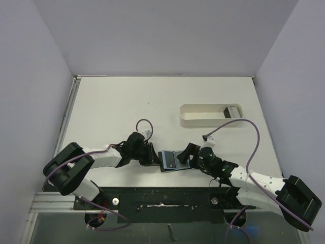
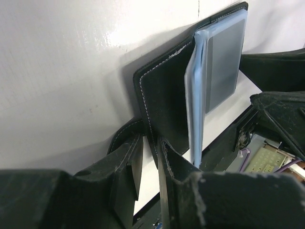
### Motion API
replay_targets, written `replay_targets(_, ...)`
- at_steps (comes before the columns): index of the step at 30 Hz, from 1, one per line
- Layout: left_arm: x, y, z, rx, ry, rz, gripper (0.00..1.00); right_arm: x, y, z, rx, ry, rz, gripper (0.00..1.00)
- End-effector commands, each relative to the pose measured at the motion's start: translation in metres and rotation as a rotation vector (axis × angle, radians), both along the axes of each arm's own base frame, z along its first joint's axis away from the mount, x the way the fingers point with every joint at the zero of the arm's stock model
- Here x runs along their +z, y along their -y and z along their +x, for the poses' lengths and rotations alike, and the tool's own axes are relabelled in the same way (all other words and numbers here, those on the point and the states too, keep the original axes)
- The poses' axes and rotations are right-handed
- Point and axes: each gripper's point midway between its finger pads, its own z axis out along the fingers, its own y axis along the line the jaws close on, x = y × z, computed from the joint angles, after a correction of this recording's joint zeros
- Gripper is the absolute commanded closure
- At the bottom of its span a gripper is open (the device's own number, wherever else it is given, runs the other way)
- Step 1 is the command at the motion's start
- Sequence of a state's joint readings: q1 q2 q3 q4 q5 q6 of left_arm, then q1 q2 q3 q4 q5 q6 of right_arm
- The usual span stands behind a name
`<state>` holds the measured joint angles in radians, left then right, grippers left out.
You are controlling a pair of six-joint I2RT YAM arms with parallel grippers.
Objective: Put the credit cards into the card holder
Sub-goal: Close the card holder at the center of the board.
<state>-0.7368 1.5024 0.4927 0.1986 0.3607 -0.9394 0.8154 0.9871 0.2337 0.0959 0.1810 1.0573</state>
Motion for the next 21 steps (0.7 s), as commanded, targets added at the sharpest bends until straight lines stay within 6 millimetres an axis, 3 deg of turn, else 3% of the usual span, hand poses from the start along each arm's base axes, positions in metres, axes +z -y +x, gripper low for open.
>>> replay_targets(1, 0.005, 0.006, 0.010, 0.002, 0.038, -0.022, 0.81, 0.040, -0.029, 0.001, 0.062, 0.061, 0.197, 0.12)
replay_targets(15, 0.008, 0.007, 0.011, 0.005, 0.044, -0.027, 0.81, 0.084, -0.047, -0.002, 0.122, 0.142, 0.349, 0.13)
replay_targets(21, 0.008, 0.008, 0.012, 0.004, 0.045, -0.029, 0.81, 0.083, -0.065, -0.007, 0.180, 0.128, 0.348, 0.14)
